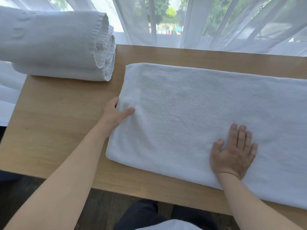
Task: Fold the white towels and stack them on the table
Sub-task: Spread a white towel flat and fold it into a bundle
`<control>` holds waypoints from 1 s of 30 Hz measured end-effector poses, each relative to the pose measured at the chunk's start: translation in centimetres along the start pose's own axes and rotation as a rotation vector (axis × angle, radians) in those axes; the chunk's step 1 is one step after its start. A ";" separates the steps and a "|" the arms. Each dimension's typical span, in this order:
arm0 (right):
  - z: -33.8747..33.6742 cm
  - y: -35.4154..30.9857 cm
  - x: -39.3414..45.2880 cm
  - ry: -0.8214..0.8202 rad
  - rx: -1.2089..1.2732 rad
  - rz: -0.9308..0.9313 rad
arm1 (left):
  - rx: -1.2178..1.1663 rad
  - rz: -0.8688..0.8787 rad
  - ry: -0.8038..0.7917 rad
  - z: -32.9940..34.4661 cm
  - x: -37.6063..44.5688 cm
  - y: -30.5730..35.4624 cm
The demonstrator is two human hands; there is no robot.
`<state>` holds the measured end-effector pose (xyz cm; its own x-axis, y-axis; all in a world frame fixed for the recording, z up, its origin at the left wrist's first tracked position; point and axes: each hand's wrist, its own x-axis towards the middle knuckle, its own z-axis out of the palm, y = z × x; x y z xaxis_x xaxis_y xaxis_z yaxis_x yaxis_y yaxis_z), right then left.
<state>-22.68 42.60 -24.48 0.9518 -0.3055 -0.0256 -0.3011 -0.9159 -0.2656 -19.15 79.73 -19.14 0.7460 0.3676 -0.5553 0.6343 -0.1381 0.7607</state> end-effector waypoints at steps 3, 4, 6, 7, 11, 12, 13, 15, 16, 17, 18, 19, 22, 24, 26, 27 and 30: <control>0.1 0.0 0.0 0.007 0.004 -0.001 | -0.173 -0.037 -0.056 -0.1 -0.4 0.4; 0.1 0.0 0.0 0.008 0.007 -0.001 | -0.196 -0.046 -0.080 0.0 -0.5 0.5; 0.1 0.0 0.0 0.010 0.009 -0.001 | -0.191 -0.057 -0.102 0.1 -0.6 0.8; 0.2 0.0 0.0 0.012 0.009 0.000 | -0.183 -0.070 -0.094 0.2 -0.5 0.9; 0.2 0.0 0.0 0.010 0.003 0.003 | -0.232 -0.222 -0.141 -0.2 -0.2 1.2; 0.2 0.0 0.0 0.010 0.002 0.002 | -0.260 -0.252 -0.170 -0.4 -0.1 1.2; 0.2 0.0 0.0 0.011 0.003 0.002 | -0.288 -0.268 -0.185 -0.6 0.0 1.1; 0.2 0.0 0.0 0.010 0.000 0.001 | -0.360 -0.267 -0.190 -0.9 0.2 0.9; 0.2 0.0 0.0 0.009 -0.004 0.000 | -0.405 -0.258 -0.192 -0.9 0.2 0.9; 0.2 0.1 0.0 0.007 -0.007 0.000 | -0.448 -0.247 -0.196 -0.8 0.2 0.8; 0.2 0.1 0.0 0.006 -0.010 0.000 | -0.481 -0.239 -0.201 -0.7 0.1 0.9; 0.2 0.1 0.0 0.004 -0.010 0.001 | -0.502 -0.231 -0.206 -0.7 0.1 0.9; 0.1 0.0 0.0 -0.001 -0.008 0.003 | -0.514 -0.201 -0.210 -0.6 0.1 1.2; 0.1 0.0 0.0 -0.003 -0.014 0.000 | -0.532 -0.203 -0.230 -0.5 0.2 1.4; 0.0 -0.1 -0.1 -0.006 -0.014 -0.002 | -0.546 -0.219 -0.285 -0.4 0.0 1.6; -0.1 -0.1 0.0 -0.009 -0.014 -0.001 | -0.549 -0.225 -0.321 -0.4 0.0 1.6; -0.2 -0.2 -0.1 -0.013 -0.018 -0.003 | -0.467 -0.248 -0.420 -0.8 0.0 1.9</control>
<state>-22.73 42.73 -24.24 0.9534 -0.2995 -0.0378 -0.2993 -0.9214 -0.2478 -18.08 80.23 -17.45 0.6650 -0.0647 -0.7440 0.7131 0.3512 0.6068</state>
